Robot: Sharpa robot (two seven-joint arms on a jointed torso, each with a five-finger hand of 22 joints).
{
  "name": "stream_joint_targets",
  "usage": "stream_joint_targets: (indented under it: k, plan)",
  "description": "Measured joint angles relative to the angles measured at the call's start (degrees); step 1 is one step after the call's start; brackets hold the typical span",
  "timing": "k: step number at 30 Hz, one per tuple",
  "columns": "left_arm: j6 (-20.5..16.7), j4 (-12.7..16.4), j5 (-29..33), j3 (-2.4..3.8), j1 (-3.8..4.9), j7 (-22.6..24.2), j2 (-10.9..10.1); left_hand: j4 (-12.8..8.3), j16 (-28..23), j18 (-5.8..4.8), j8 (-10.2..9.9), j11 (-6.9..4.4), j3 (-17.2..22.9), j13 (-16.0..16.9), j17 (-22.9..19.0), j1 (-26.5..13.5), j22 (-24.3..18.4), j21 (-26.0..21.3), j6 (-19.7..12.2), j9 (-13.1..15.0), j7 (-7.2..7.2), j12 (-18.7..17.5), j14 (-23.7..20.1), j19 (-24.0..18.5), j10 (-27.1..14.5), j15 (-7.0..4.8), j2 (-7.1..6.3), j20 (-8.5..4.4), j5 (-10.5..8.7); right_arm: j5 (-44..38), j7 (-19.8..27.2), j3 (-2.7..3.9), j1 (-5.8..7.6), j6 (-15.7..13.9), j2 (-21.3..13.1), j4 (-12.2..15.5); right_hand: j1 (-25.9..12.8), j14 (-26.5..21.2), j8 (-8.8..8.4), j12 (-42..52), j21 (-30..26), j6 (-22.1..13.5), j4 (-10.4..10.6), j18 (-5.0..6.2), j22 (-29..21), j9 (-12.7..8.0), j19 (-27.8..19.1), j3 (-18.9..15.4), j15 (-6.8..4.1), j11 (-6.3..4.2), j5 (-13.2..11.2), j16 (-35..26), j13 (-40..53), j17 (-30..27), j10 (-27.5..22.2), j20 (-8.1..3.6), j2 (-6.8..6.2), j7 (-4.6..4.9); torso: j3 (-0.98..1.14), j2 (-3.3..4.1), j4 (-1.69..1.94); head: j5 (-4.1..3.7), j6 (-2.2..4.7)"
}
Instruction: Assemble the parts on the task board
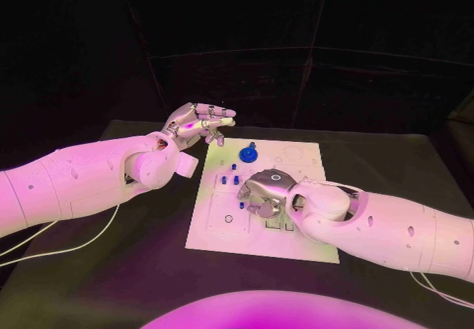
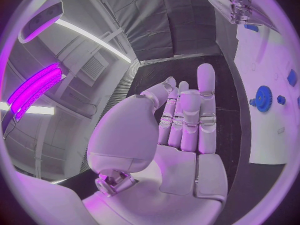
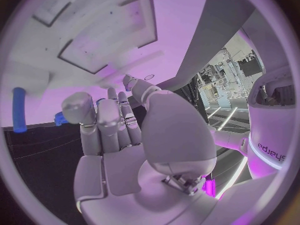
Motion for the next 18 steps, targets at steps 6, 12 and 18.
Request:
stream_joint_targets:
  k: [6,12,18]
  plan:
    - [0.17,-0.23,0.0,-0.03,0.0,-0.12,-0.16,0.0,0.0,0.0,0.0,0.0,0.0,0.0,-0.07,0.0,0.0,0.0,0.0,0.0,0.0,0.0,0.0,0.0,0.0,0.0,0.0,0.0,0.0,0.58,0.74,0.03,0.68,-2.82,-5.63,5.01,-0.05,0.0,0.67,2.39,0.56,1.0,0.48,-0.01,1.15,0.24,0.24,-0.77,0.0,-0.31,0.99,0.34,0.19,0.28,0.33,-0.24,-0.05,-0.09,0.03,-0.08,-0.1,0.12,0.22]
    - [0.33,-0.41,0.0,-0.14,0.0,-0.22,-0.15,0.0,0.0,-0.01,0.0,0.0,0.0,0.0,0.0,0.0,0.01,0.0,0.0,0.0,0.0,0.0,0.0,0.0,0.0,0.0,0.0,0.0,0.0,2.19,1.12,0.22,4.29,-4.26,-10.6,7.48,-0.05,0.22,0.67,3.15,1.05,1.54,0.72,0.0,1.9,0.31,0.57,-1.29,-0.23,-0.29,1.27,0.74,0.19,0.89,0.75,-0.12,-0.05,-0.32,0.07,-0.09,-0.19,-0.66,0.73]
    - [0.47,-0.56,0.0,-0.29,0.0,-0.3,-0.08,0.0,0.0,-0.01,0.0,0.0,0.0,0.0,0.04,0.0,0.01,0.0,0.0,0.0,0.0,0.0,0.0,0.0,0.0,0.0,0.0,0.0,0.0,4.13,0.03,0.36,7.02,-3.41,-13.77,6.61,-0.8,0.22,0.67,3.5,0.99,1.54,1.58,-0.01,1.19,0.22,0.75,-3.63,-0.23,-0.61,0.82,0.74,-0.07,-0.27,-0.2,-0.3,-0.8,-0.32,0.02,-0.07,-0.15,-1.46,1.24]
